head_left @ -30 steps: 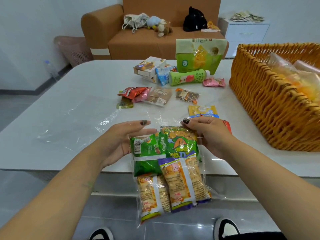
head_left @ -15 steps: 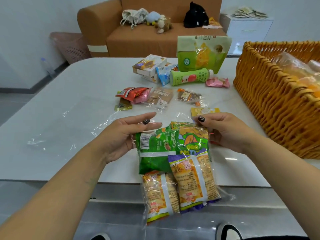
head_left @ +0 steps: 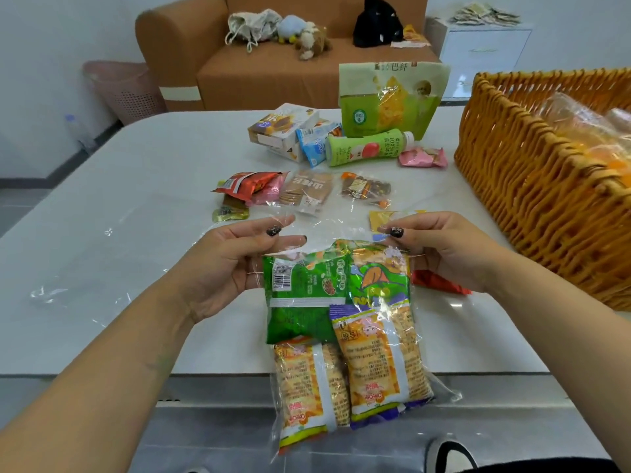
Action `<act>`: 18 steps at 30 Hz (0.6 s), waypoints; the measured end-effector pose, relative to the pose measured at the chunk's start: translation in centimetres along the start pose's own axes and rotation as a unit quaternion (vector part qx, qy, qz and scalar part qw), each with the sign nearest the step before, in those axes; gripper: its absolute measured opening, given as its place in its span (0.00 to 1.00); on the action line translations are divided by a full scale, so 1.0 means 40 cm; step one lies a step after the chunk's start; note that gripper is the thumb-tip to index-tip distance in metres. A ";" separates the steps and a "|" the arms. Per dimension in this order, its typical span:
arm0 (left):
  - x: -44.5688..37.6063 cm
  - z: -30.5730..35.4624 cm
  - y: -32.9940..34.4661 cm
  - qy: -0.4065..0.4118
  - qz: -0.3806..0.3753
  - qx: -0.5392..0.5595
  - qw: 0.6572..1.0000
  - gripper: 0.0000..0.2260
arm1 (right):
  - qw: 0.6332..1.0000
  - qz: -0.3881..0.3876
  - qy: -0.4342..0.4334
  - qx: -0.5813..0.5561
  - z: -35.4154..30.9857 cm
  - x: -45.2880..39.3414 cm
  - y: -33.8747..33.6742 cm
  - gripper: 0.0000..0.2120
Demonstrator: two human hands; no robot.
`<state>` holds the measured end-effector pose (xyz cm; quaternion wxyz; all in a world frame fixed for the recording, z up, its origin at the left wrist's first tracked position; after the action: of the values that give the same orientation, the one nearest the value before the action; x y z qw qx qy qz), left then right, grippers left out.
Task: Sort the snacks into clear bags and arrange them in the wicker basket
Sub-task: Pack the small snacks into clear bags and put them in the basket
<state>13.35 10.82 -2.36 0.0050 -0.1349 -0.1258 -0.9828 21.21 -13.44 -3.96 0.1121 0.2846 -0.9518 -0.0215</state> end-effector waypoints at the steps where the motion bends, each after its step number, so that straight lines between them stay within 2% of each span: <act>1: 0.001 0.001 0.000 -0.002 0.004 0.003 1.000 0.14 | 1.000 -0.005 -0.003 0.002 -0.002 0.001 0.002 0.11; 5: 0.010 0.005 -0.004 -0.012 -0.001 0.029 1.000 0.16 | 1.000 -0.020 -0.012 0.005 -0.012 0.006 0.009 0.12; 11: 0.020 0.011 0.010 -0.012 -0.065 0.029 0.997 0.20 | 1.000 -0.014 -0.027 0.005 -0.030 0.016 -0.011 0.14; 18: 0.026 0.011 0.015 -0.011 -0.077 0.031 0.997 0.19 | 0.999 -0.024 -0.034 -0.012 -0.044 0.024 -0.011 0.16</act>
<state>12.47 10.37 -1.52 -0.0676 -0.1358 -0.1658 -0.9744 21.05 -14.28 -2.10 0.0828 0.3047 -0.9478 -0.0449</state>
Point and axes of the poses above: each hand's wrist, its own x-axis away from the middle knuckle, its own y-axis out of the palm, z = x × y, the point moved 6 cm from there along -x, towards the middle knuckle, and after that the axes turned 2 degrees about x, right-handed, at the moved point
